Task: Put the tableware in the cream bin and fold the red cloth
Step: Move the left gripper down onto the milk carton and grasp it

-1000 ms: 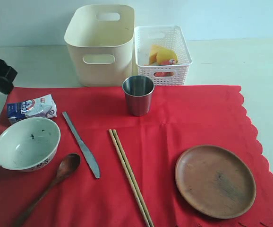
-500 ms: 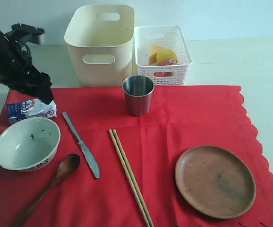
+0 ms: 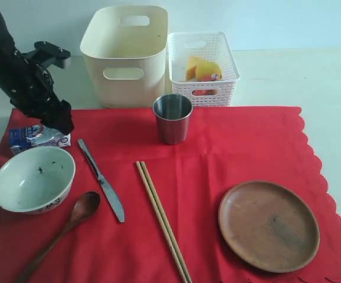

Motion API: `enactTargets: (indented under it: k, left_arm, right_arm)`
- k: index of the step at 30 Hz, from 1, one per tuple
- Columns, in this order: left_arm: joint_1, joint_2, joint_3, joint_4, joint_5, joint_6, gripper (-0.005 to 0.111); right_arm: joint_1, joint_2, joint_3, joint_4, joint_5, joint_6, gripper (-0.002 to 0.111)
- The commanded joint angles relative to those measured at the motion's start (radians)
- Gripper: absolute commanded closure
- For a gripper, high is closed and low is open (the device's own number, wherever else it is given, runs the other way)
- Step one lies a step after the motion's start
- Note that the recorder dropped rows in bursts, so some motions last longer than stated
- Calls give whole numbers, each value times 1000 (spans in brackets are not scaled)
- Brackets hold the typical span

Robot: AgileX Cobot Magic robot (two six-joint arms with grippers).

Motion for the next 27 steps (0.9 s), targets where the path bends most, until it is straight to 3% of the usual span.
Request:
enactTargets:
  k: [1, 14, 17, 21, 27]
  left_arm:
    - [-4, 31, -8, 2, -6, 28, 37]
    - [-4, 84, -8, 2, 8, 88, 41]
    - [-4, 88, -8, 2, 17, 88, 60]
    - [-4, 88, -8, 2, 23, 88, 104]
    - [-4, 47, -8, 6, 20, 88, 106]
  right_arm:
    - [-1, -4, 5, -9, -7, 2, 108]
    - [-1, -4, 5, -9, -7, 2, 108]
    - [-1, -4, 5, -9, -7, 2, 108]
    - [-1, -4, 5, -9, -9, 2, 108]
    - [-1, -4, 5, -9, -9, 2, 108]
